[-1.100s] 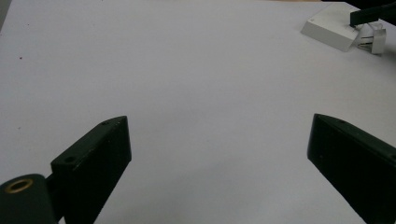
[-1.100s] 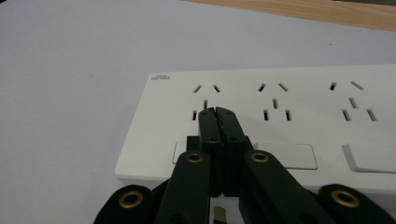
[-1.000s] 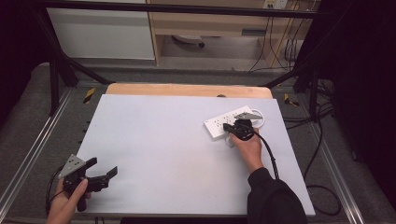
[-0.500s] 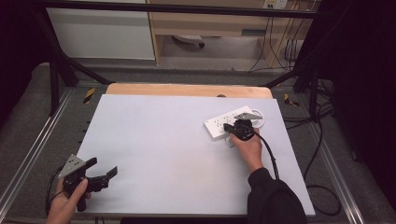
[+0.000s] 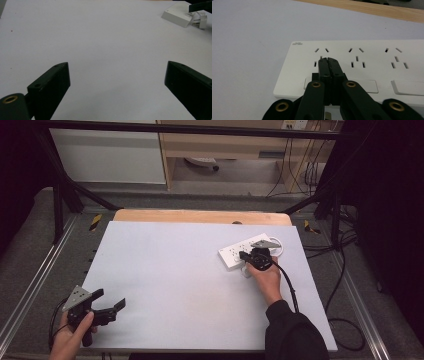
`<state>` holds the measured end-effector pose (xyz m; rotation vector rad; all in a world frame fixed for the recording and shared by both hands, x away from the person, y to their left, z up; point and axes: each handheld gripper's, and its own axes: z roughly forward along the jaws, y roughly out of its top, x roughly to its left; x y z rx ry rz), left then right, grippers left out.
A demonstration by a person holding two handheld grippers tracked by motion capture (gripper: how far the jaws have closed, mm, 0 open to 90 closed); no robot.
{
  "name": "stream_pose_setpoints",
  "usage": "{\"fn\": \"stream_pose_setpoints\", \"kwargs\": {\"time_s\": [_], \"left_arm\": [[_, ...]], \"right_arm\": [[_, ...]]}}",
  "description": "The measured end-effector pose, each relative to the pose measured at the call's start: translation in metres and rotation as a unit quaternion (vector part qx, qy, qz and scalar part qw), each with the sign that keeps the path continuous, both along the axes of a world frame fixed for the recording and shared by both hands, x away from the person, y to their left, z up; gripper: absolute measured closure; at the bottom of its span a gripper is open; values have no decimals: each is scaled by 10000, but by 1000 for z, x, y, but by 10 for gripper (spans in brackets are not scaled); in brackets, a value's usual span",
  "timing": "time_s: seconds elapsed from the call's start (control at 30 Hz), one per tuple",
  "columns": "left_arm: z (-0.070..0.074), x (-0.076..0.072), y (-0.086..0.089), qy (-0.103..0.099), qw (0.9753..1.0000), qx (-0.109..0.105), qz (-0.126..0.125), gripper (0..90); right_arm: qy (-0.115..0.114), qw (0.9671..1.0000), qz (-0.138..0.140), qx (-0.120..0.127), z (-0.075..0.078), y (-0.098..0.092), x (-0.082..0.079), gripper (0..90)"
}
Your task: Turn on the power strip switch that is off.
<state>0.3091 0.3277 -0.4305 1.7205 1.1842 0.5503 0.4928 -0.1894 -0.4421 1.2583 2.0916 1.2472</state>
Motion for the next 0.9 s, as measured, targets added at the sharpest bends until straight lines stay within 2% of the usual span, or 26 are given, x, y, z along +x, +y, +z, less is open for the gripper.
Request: {"fn": "stream_pose_setpoints", "kwargs": {"time_s": [0.27, 0.6, 0.7, 0.9], "left_arm": [[0, 0, 0, 19, 10000, 5, -5, 61], [0, 0, 0, 19, 10000, 17, 1, 61], [0, 0, 0, 20, 10000, 27, 4, 61], [0, 0, 0, 21, 10000, 28, 3, 61]], "right_arm": [[-117, 9999, -5, 19, 6, -1, -2, 895], [-141, 9999, -72, 61, 12, -5, -3, 800], [-127, 9998, -75, 99, 13, -6, -3, 742], [-39, 9997, -151, 197, 15, -7, -2, 525]]}}
